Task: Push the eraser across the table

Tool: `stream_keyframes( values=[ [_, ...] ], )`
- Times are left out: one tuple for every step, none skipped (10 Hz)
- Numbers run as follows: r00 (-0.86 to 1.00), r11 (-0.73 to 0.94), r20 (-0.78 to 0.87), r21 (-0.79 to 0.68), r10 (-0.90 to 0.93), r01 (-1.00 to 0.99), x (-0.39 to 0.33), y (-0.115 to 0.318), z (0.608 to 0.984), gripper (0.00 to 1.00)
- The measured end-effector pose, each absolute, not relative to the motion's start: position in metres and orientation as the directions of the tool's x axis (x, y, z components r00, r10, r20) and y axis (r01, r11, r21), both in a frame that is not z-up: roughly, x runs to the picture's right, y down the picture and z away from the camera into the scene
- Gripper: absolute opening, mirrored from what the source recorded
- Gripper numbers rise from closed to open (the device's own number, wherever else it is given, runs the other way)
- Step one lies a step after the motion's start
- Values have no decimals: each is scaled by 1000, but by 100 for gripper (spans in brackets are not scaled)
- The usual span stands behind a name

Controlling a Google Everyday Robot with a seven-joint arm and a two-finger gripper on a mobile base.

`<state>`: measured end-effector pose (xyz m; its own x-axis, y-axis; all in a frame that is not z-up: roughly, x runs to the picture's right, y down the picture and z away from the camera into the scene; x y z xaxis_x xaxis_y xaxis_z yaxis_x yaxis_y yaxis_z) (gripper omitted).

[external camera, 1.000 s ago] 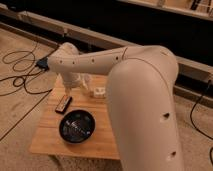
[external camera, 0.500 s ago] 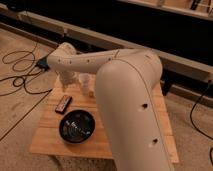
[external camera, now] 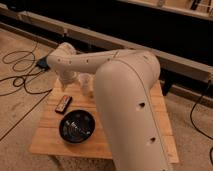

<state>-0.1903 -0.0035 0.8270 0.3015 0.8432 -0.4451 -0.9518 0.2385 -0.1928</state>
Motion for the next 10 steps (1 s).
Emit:
stream_keyframes(
  values=[
    [301, 239, -445, -193, 843, -952, -190, -4, 827, 65],
    [301, 239, -445, -192, 843, -952, -190, -4, 827, 65],
    [301, 239, -445, -192, 843, -952, -190, -4, 827, 65],
    [302, 239, -444, -193, 844, -952, -190, -4, 827, 65],
    [303, 240, -436, -195, 848, -951, -194, -6, 828, 65],
    [308, 243, -426, -201, 851, -949, -201, -6, 829, 65],
    [323, 252, -407, -220, 854, -942, -220, -5, 828, 65],
    [333, 259, -390, -230, 859, -938, -232, -6, 828, 65],
    [341, 265, -375, -239, 862, -934, -242, -5, 828, 65],
    [347, 268, -359, -251, 867, -930, -253, -4, 828, 65]
  ],
)
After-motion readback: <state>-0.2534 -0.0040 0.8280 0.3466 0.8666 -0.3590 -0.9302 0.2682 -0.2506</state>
